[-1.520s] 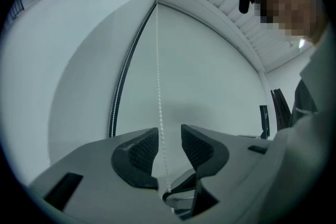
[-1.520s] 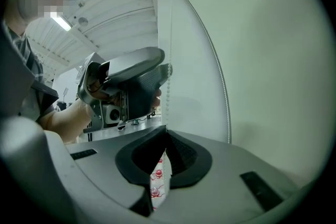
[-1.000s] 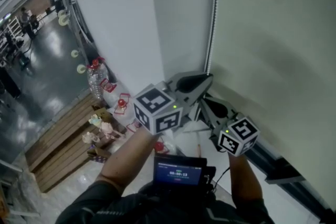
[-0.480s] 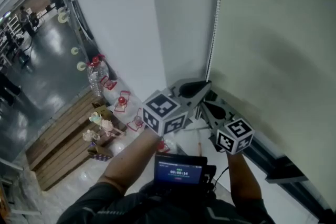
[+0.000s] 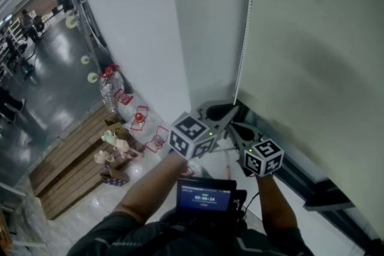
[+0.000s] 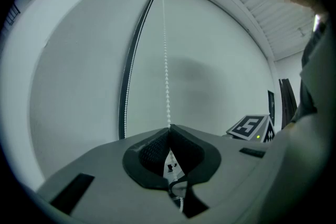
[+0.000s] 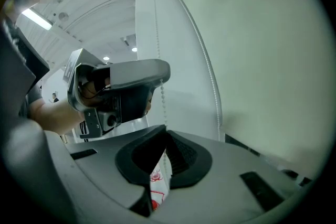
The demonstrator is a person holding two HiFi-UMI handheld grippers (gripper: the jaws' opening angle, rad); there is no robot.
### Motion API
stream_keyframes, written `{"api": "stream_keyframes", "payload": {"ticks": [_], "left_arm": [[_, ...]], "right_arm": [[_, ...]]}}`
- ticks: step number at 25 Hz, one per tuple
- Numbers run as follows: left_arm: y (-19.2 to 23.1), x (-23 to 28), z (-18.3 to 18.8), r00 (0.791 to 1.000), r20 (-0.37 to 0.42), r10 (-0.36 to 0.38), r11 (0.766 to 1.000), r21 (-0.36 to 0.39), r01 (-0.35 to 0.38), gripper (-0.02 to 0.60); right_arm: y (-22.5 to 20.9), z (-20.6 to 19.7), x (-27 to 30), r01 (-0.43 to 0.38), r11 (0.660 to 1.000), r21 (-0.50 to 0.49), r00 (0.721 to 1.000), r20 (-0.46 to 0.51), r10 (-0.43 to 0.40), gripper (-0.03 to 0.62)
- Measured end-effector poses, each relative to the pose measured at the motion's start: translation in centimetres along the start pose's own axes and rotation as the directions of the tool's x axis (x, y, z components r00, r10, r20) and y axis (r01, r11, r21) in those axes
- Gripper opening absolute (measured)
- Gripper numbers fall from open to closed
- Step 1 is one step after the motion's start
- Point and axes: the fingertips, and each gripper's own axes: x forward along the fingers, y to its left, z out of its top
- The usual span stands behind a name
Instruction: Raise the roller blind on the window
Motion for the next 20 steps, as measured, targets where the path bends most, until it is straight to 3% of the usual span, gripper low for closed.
{"api": "stream_keyframes", "payload": {"ticks": [15, 20], "left_arm": [[-0.4, 0.8, -6.0, 0.999, -0.054, 0.007, 0.997, -0.081, -0.011, 0.0], [-1.0, 0.8, -6.9, 0.997, -0.079, 0.011, 0.998, -0.06, -0.016, 0.0]], "right_arm": [[-1.1, -6.4, 0.8, 0.027, 0.998, 0.058, 0.993, -0.12, -0.019, 0.006], [-1.1, -7.3, 0.6, 0.037, 0.997, 0.071, 0.99, -0.137, -0.027, 0.006]]}}
